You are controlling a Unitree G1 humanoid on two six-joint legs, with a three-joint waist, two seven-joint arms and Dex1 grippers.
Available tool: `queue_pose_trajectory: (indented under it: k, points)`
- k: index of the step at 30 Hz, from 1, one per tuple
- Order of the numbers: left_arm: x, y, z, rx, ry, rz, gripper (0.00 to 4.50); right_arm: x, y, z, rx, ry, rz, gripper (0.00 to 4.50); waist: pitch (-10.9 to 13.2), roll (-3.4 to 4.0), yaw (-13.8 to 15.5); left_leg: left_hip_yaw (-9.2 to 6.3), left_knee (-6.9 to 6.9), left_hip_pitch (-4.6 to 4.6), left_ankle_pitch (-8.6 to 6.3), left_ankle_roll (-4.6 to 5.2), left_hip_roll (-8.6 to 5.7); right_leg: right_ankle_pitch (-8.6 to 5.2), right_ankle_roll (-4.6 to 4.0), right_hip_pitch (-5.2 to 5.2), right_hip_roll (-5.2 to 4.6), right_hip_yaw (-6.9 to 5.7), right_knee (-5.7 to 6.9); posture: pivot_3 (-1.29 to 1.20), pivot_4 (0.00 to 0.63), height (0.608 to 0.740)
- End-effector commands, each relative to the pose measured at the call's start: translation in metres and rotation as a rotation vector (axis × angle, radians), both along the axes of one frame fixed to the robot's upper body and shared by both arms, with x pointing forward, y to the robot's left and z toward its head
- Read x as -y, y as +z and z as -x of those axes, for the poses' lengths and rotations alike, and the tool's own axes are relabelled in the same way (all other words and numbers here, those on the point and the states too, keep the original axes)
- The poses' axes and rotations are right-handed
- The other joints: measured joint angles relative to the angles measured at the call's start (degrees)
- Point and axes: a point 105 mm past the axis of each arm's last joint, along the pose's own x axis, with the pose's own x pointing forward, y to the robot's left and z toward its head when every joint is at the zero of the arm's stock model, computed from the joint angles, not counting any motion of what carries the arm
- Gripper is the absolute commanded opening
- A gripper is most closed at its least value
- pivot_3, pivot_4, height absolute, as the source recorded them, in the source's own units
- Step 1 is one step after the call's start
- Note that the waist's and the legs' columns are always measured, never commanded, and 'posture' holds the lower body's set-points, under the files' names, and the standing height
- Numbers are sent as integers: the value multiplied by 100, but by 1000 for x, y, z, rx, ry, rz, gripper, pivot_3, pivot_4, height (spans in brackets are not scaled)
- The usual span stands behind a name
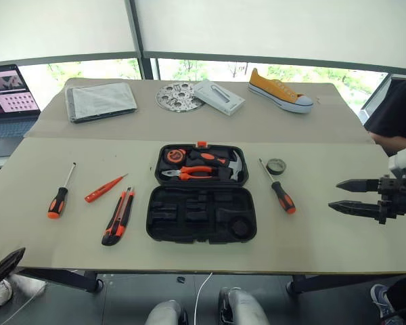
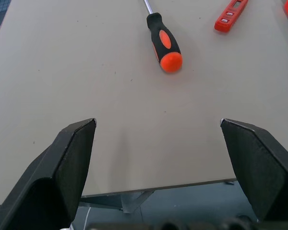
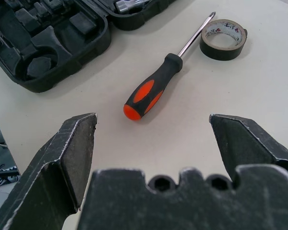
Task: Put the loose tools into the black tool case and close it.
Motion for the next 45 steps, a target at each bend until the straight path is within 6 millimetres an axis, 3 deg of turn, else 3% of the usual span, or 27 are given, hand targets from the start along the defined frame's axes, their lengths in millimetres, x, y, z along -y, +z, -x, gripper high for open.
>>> queue_pose_trajectory:
  k: [1,4,9,16,21,23,27,29,37,43,45]
  points:
    - [1,9,1,24,-7,-32,4427,-3,10,-1,44,12,1,4361,0,0,3,0,0,0,0,0,0,0,0,0,0,0,0,0,150,733]
    - [16,10,-7,18,-63,-18,4427,-5,8,-1,62,11,17,4361,0,0,4,0,0,1,1,-2,1,0,0,0,1,0,2,0,150,733]
    - [79,31,-34,41,-312,6,4427,-30,29,-3,136,78,-12,4361,0,1,27,2,4,0,2,-4,0,2,1,1,0,3,6,0,150,733]
    - [107,49,-76,0,-493,-48,4427,-90,50,14,177,289,-29,4361,0,6,46,-5,8,5,18,-40,3,2,-8,4,20,5,26,0,150,733]
    - [82,53,-103,-45,-363,-53,4427,-122,56,25,226,380,-31,4361,1,7,23,-2,8,7,23,-41,1,2,-10,3,23,5,36,0,150,733]
    - [59,55,-112,-35,-202,-42,4427,-133,61,28,257,404,-47,4361,1,7,0,4,8,6,23,-40,1,2,-10,3,23,7,37,0,150,733]
    - [21,49,-114,-31,106,50,4427,-146,69,36,295,444,-71,4361,2,6,-5,5,8,8,24,-39,0,4,-14,-2,22,-1,35,0,150,733]
    - [12,40,-111,-54,204,104,4427,-151,72,37,311,451,-79,4361,2,6,-4,5,8,7,24,-39,0,4,-15,-2,21,-3,35,0,150,733]
    - [10,3,-130,-135,272,252,4427,-163,81,38,337,497,-118,4361,3,4,50,4,12,3,26,-45,-3,4,-18,1,17,-52,36,0,150,733]
    - [14,-27,-134,-234,229,200,4427,-164,81,39,342,513,-123,4361,2,5,46,5,25,6,26,-47,-7,3,-19,4,8,-65,58,0,150,733]
    - [15,-33,-136,-248,207,184,3912,-165,81,40,341,517,-133,4500,1,8,47,6,31,13,26,-48,-7,0,-24,4,-3,-62,74,0,150,733]
